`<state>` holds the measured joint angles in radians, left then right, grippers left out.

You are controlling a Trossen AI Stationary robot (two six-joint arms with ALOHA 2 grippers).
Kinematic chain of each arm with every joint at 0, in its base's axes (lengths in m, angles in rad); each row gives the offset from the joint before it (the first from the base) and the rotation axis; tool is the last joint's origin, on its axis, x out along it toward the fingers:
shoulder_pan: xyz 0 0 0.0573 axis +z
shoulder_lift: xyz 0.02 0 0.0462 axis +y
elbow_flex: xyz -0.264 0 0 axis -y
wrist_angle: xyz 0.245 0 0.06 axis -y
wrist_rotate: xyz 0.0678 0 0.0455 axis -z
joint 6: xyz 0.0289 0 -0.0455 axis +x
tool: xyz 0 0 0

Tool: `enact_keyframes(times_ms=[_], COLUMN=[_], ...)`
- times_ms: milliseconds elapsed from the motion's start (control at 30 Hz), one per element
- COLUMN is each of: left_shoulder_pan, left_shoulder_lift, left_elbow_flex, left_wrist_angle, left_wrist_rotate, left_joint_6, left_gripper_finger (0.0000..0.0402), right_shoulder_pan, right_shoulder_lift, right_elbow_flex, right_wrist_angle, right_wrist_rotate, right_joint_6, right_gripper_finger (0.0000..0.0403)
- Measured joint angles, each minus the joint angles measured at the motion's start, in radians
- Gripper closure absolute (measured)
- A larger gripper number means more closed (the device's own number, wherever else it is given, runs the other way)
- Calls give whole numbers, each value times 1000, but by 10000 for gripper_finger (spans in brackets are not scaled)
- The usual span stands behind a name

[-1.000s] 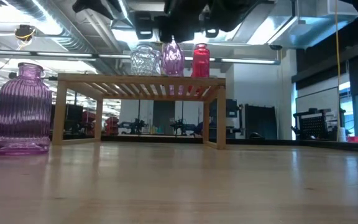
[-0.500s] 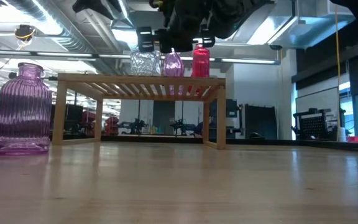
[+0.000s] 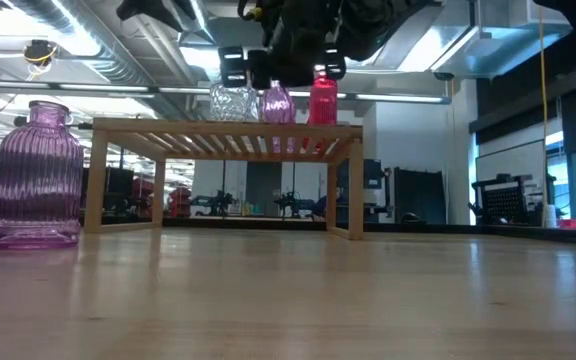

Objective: Sort vases onto shelf
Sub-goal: Put the pink vase on the shelf aligned with the other pink vase

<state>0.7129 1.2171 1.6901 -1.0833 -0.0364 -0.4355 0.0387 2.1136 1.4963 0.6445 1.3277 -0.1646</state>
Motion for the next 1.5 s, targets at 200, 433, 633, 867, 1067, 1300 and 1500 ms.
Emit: enact_keyframes(times_ms=[200, 433, 633, 867, 1067, 1300, 1500], left_shoulder_pan=[0, 0, 0, 0, 0, 0, 0], left_shoulder_lift=[0, 0, 0, 0, 0, 0, 0], left_elbow_flex=[0, 0, 0, 0, 0, 0, 0], left_wrist_angle=[0, 0, 0, 0, 0, 0, 0], left_wrist_rotate=[0, 0, 0, 0, 0, 0, 0], left_joint_6=[0, 0, 0, 0, 0, 0, 0], left_gripper_finger=[233, 233, 233, 233, 233, 233, 233], right_shoulder_pan=[0, 0, 0, 22, 45, 95, 99], right_shoulder_lift=[3, 4, 5, 5, 4, 4, -40], right_elbow_flex=[-2, 0, 70, 215, 316, 593, 838], right_wrist_angle=[-3, 11, 12, 11, 8, -54, -556], right_wrist_rotate=[-3, -3, -2, 65, 186, -5, 9], right_joint_6=[0, -46, -226, -514, -752, -1199, -1204], right_gripper_finger=[231, 205, 204, 204, 204, 213, 260])
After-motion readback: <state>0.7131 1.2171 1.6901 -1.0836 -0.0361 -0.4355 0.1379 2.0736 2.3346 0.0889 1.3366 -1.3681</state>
